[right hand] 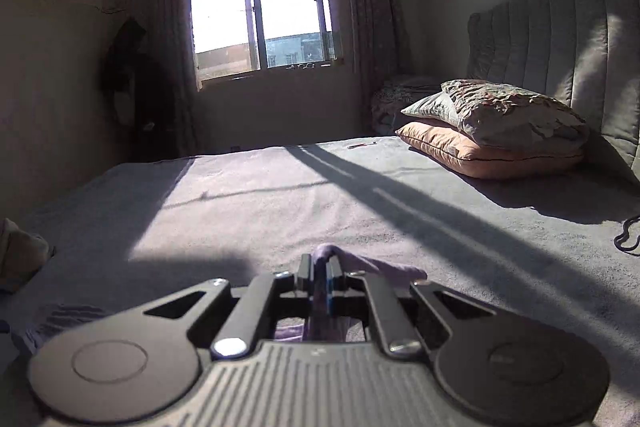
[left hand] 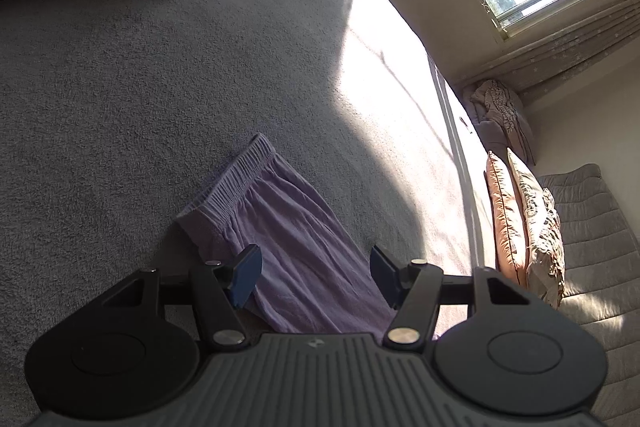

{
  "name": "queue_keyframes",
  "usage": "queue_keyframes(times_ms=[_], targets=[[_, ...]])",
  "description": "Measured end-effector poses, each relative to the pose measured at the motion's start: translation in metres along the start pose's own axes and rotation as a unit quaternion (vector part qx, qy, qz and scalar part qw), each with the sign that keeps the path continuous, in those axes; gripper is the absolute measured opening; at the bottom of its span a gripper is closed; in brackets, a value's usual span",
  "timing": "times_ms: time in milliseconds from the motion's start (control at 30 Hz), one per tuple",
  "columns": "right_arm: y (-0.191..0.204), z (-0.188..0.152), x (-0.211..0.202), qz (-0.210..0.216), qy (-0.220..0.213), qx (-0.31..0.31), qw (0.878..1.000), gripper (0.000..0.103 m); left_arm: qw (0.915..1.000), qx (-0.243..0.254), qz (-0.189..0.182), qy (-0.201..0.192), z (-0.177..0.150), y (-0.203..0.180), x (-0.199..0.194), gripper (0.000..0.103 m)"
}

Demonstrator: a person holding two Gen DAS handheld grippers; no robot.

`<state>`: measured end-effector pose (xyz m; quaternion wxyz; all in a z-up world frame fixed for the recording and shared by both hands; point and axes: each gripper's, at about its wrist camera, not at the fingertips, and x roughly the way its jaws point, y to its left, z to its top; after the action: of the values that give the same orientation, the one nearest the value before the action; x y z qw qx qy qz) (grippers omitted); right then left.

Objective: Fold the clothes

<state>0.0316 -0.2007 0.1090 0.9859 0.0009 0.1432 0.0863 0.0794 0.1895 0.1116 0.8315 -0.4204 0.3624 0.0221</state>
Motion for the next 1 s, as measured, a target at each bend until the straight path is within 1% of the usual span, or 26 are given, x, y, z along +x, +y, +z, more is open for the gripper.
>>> queue_keyframes(times_ms=[33,100,167,233,300,333,367,400,433,533,600,667,733,767,867,1000], targets=[[0.027,-0.002,0.004,0.024,0.004,-0.035,0.999,0.006,1.0,-0.002,-0.001,-0.002,0.001,0.001,-0.001,0.063],[0.077,-0.01,0.013,0.068,0.013,-0.096,0.993,0.006,1.0,-0.007,-0.001,-0.006,0.003,-0.001,-0.002,0.063],[0.13,-0.032,0.029,0.108,0.045,-0.154,0.981,0.006,0.9999,-0.011,-0.002,-0.008,0.005,-0.001,-0.003,0.063],[0.155,-0.053,0.043,0.102,0.084,-0.178,0.975,0.006,0.9999,-0.014,-0.004,-0.01,0.006,0.0,-0.005,0.063],[0.177,-0.074,0.056,0.091,0.123,-0.197,0.968,0.009,0.9998,-0.016,-0.008,-0.01,0.007,0.0,-0.007,0.063],[0.176,-0.077,0.056,0.093,0.128,-0.186,0.97,0.017,0.9997,-0.017,-0.01,-0.011,0.008,0.0,-0.007,0.063],[0.173,-0.077,0.054,0.097,0.129,-0.168,0.973,0.023,0.9997,-0.017,-0.012,-0.011,0.008,-0.002,-0.007,0.064],[0.166,-0.075,0.05,0.104,0.127,-0.152,0.975,0.035,0.9997,-0.016,-0.013,-0.01,0.007,-0.003,-0.006,0.064],[0.159,-0.071,0.046,0.111,0.125,-0.136,0.977,0.042,0.9998,-0.015,-0.014,-0.009,0.006,-0.004,-0.006,0.064],[0.133,-0.053,0.039,0.104,0.109,-0.093,0.984,0.043,0.9999,-0.008,-0.014,-0.002,0.002,-0.008,-0.002,0.064],[0.111,-0.042,0.042,0.089,0.113,-0.05,0.988,0.043,0.9999,0.0,-0.011,0.0,-0.002,-0.011,0.0,0.064],[0.086,-0.043,0.051,0.066,0.141,-0.009,0.988,0.042,0.9999,0.01,-0.012,0.005,-0.006,-0.015,0.003,0.065],[0.066,-0.056,0.063,0.049,0.192,0.008,0.98,0.04,0.9996,0.021,-0.013,0.013,-0.01,-0.019,0.007,0.065],[0.06,-0.063,0.065,0.052,0.203,0.012,0.978,0.039,0.9994,0.028,-0.013,0.018,-0.012,-0.021,0.01,0.065],[0.045,-0.066,0.054,0.072,0.194,0.033,0.978,0.038,0.9986,0.044,-0.008,0.028,-0.02,-0.025,0.018,0.065],[0.028,-0.059,0.043,0.076,0.177,0.087,0.977,0.038,0.9964,0.072,-0.003,0.045,-0.033,-0.033,0.03,0.065]])
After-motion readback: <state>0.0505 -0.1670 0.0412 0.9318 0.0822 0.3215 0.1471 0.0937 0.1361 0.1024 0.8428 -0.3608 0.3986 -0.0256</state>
